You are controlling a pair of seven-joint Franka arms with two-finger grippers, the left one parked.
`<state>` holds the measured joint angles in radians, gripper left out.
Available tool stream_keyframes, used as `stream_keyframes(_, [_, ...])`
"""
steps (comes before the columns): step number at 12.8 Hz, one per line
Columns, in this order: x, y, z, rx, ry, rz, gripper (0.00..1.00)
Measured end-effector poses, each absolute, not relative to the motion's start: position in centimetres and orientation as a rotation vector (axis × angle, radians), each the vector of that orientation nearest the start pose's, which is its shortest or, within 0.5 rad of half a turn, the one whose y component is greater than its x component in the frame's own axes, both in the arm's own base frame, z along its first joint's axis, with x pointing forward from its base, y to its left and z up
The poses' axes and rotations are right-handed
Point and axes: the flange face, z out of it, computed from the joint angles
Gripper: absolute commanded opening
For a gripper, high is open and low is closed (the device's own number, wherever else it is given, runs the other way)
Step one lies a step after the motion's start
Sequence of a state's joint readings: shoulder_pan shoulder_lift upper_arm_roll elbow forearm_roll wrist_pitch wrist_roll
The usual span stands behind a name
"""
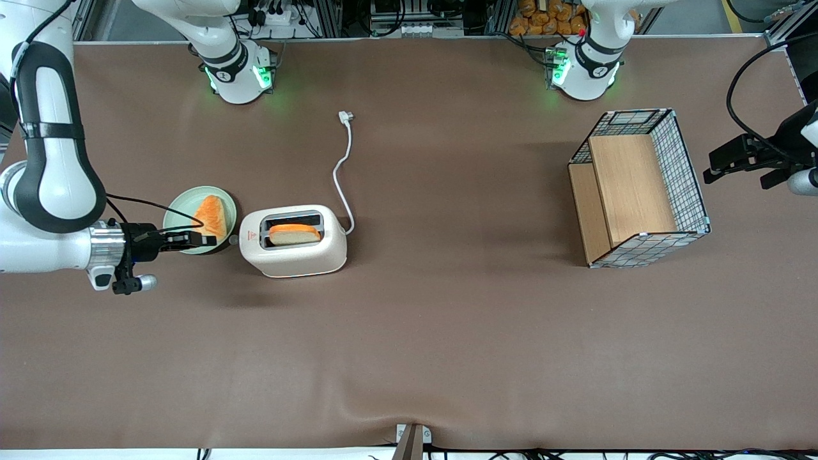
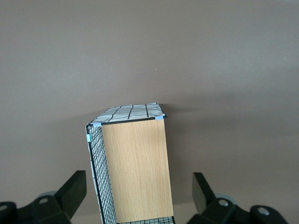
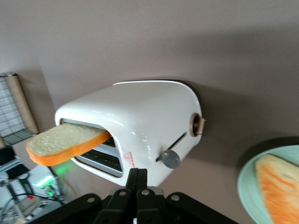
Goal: Press toaster button with right arm
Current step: 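Lower the right gripper onto the toaster's lever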
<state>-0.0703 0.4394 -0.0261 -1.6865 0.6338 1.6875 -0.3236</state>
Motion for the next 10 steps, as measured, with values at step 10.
stream_keyframes(10, [61.3, -1.0, 30.2, -2.369, 0.067, 0.396, 0.0])
